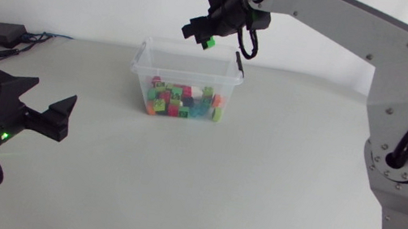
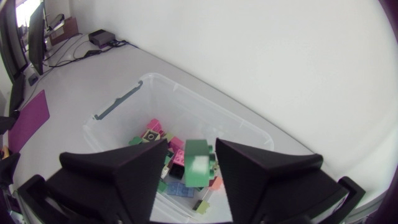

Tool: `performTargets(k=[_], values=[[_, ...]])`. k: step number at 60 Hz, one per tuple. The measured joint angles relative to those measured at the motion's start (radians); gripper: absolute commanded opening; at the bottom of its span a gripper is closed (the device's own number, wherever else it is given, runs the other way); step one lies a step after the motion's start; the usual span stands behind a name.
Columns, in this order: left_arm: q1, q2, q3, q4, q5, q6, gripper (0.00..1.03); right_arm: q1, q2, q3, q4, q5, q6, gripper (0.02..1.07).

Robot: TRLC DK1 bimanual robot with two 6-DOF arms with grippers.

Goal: Place the duplo bricks in the container

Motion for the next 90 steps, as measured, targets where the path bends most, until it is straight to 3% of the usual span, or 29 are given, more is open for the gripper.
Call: performTargets(k=[22, 36, 54, 90], values=[[0.005, -0.023, -0.023, 0.003, 0.002, 0.0, 0.99, -0.014, -0.025, -0.021, -0.006, 0.001, 0.011, 1.03], [0.005, -0.069, -0.035, 0.004, 0.003, 0.0, 0.99, -0.072, -0.242, -0.246, 0.075, 0.077, 0.006, 1.03], [0.005, -0.156, -0.101, 0.003, 0.002, -0.001, 0.99, -0.098, -0.607, -0.669, 0.31, 0.245, -0.031, 1.03], [0.004, -0.303, -0.155, 0.002, 0.002, -0.027, 0.99, -0.23, -1.078, -1.252, 0.544, 0.367, -0.085, 1.03]])
